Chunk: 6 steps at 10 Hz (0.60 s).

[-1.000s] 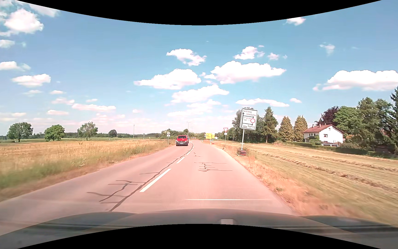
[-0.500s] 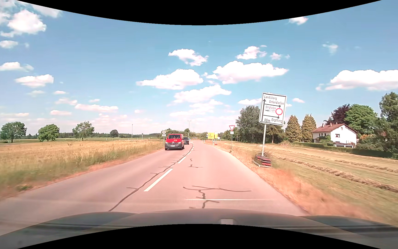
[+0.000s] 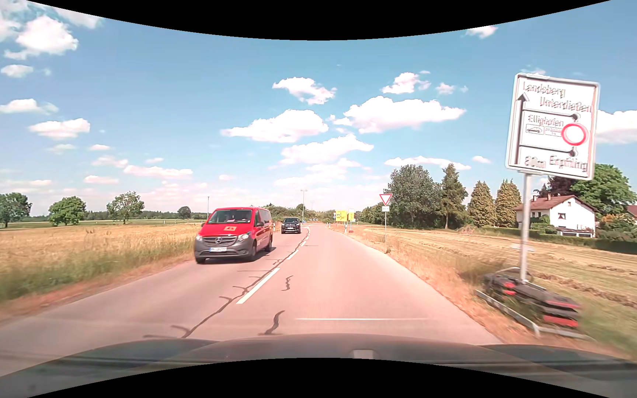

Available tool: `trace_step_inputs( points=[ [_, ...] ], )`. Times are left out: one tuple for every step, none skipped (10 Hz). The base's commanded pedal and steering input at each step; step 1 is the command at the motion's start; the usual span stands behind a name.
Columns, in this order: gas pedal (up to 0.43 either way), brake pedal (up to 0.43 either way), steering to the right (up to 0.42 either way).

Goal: Follow the waypoints while adhering to traffic rules and regulations

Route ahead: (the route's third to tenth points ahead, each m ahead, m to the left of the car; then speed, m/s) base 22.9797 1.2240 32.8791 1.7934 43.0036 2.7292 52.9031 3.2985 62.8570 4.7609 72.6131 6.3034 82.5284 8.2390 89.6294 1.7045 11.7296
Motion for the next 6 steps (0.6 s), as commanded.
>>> trace_step_inputs(
  points=[
    [0.087, 0.0, -0.007],
    [0.087, 0.0, -0.008],
    [0.087, 0.0, -0.008],
    [0.087, 0.0, -0.008],
    [0.087, 0.0, -0.009],
    [0.087, 0.0, -0.009]
  ],
)
